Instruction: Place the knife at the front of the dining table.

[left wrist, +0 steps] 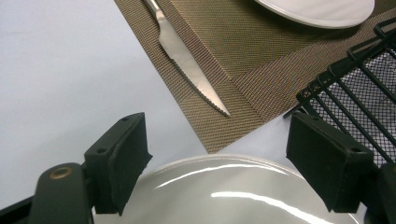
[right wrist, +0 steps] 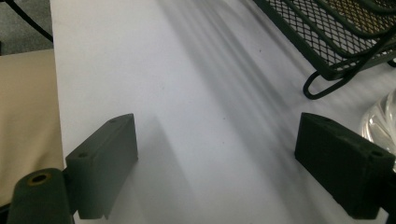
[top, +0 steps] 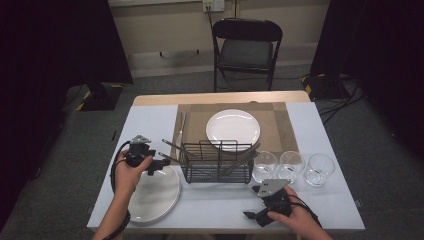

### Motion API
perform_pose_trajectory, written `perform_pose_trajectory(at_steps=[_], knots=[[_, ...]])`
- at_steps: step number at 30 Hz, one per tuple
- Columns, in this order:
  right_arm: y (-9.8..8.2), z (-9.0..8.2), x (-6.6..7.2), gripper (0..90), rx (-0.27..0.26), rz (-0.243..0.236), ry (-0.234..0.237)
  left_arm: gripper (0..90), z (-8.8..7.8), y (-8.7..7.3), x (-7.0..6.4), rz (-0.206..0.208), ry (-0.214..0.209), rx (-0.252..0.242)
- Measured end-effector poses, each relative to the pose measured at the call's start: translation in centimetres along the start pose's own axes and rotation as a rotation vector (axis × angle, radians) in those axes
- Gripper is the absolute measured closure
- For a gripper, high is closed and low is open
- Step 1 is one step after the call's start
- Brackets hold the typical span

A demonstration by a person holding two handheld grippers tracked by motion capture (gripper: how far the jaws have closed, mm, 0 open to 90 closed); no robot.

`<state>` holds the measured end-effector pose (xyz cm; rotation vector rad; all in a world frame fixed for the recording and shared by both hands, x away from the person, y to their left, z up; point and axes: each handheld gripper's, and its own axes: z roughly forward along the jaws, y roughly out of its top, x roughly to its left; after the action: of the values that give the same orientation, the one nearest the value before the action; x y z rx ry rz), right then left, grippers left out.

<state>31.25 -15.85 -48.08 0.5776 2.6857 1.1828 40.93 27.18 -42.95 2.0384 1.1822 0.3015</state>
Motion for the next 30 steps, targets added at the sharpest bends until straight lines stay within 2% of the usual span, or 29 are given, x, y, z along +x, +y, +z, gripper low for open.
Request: perform_pose_trajectory(at_steps=[4,5,12,20,30], knots=[[0.0,0.0,0.0,11.9,0.000,0.000,0.000,20.5,-0.4,-0.3,0.0,-0.014,-0.002,-0.015],[0.0,0.0,0.0,11.9,0.000,0.001,0.000,20.4,-0.5,-0.4,0.1,-0.004,0.003,-0.011],[0.0,0.0,0.0,11.9,0.000,0.000,0.001,20.5,-0.7,-1.0,-0.2,-0.009,-0.012,-0.016],[0.0,0.0,0.0,11.9,0.000,-0.001,0.000,20.7,-1.1,-1.3,-0.6,0.013,-0.018,-0.012],[0.0,0.0,0.0,11.9,0.001,-0.001,-0.001,20.7,-1.6,-1.7,-1.0,0.011,-0.034,-0.017]])
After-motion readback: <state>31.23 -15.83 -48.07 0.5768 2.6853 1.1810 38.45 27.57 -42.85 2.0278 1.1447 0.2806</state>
